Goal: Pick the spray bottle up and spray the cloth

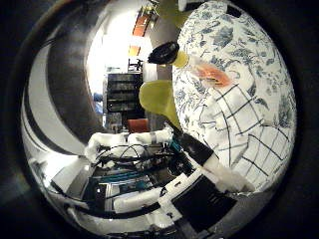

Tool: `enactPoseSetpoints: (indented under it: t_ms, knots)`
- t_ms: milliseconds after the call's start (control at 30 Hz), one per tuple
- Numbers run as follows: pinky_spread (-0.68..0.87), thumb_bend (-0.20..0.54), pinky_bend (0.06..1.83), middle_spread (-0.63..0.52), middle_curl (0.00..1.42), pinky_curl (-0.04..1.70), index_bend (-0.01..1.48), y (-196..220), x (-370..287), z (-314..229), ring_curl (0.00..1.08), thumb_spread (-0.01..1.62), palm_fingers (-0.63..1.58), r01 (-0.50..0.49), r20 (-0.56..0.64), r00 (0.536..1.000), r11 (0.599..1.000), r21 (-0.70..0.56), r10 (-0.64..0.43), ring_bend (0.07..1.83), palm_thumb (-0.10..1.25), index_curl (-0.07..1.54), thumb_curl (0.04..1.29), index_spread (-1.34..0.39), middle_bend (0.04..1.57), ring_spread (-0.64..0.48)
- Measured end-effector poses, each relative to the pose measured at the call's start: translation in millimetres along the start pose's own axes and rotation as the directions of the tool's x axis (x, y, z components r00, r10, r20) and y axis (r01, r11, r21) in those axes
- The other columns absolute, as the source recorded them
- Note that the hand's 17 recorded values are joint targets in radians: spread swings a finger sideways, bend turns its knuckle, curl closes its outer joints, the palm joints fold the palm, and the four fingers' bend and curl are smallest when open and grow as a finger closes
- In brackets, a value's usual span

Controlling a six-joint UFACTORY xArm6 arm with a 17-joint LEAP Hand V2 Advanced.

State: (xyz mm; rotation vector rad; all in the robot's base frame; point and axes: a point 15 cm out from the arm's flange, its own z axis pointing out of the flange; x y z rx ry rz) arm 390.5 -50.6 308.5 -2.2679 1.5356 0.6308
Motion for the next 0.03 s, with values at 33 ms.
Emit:
enactPoseSetpoints:
  t_ms: [33]
  knots:
    - [0.45,-0.027,0.56,0.13,0.35,0.31,0.15,6.8,-0.9,-6.0,0.26,0.97,0.08,-0.005,0.002,1.000,1.000,0.004,0.005,0.37,0.71,0.25,0.36,-0.44,0.21,0.23]
